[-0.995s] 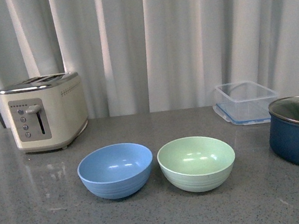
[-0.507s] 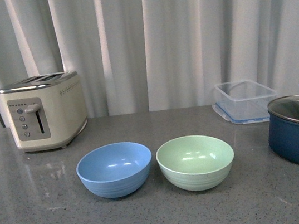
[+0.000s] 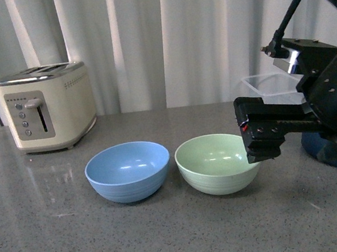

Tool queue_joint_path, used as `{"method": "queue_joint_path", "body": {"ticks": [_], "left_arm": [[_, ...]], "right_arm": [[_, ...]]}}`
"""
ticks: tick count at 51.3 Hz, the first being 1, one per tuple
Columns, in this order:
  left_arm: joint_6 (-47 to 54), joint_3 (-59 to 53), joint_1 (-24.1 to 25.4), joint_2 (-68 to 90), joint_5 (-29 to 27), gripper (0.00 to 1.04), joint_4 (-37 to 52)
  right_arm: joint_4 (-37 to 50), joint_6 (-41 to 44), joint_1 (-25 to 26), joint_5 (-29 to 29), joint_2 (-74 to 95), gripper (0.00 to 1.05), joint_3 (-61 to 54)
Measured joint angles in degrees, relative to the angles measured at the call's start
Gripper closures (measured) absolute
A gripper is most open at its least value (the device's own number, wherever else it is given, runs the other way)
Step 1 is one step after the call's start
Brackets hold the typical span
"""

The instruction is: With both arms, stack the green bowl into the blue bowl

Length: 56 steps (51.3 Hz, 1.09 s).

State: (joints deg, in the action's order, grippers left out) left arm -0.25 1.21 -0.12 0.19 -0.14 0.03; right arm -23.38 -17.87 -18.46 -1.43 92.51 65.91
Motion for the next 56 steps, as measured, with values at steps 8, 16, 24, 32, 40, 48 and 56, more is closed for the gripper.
{"method": "queue_joint_path", "body": {"ticks": [8, 16, 24, 32, 40, 48, 56], "left_arm": [[0.0, 0.0, 0.0, 0.0, 0.0, 0.07, 0.0], [0.0, 0.0, 0.0, 0.0, 0.0, 0.07, 0.0], [0.0, 0.0, 0.0, 0.0, 0.0, 0.07, 0.0], [0.0, 0.0, 0.0, 0.0, 0.0, 0.07, 0.0], [0.0, 0.0, 0.0, 0.0, 0.0, 0.07, 0.0], [0.0, 0.0, 0.0, 0.0, 0.0, 0.07, 0.0], [0.0, 0.0, 0.0, 0.0, 0.0, 0.07, 0.0]], "right_arm": [[1.1, 0.0, 1.1, 0.5, 6.0, 0.10, 4.1], [1.7, 0.1, 2.6, 1.2, 11.2, 0.10, 8.2], [1.5, 1.0, 4.1, 1.5, 16.0, 0.10, 13.2], [0.5, 1.9, 5.0, 1.7, 20.0, 0.10, 18.4], [-0.4, 2.5, 5.0, 2.1, 23.1, 0.10, 21.7], [-0.8, 3.2, 4.9, 3.1, 25.6, 0.10, 23.8], [-0.7, 4.1, 4.8, 4.0, 26.9, 0.33, 24.4]]}}
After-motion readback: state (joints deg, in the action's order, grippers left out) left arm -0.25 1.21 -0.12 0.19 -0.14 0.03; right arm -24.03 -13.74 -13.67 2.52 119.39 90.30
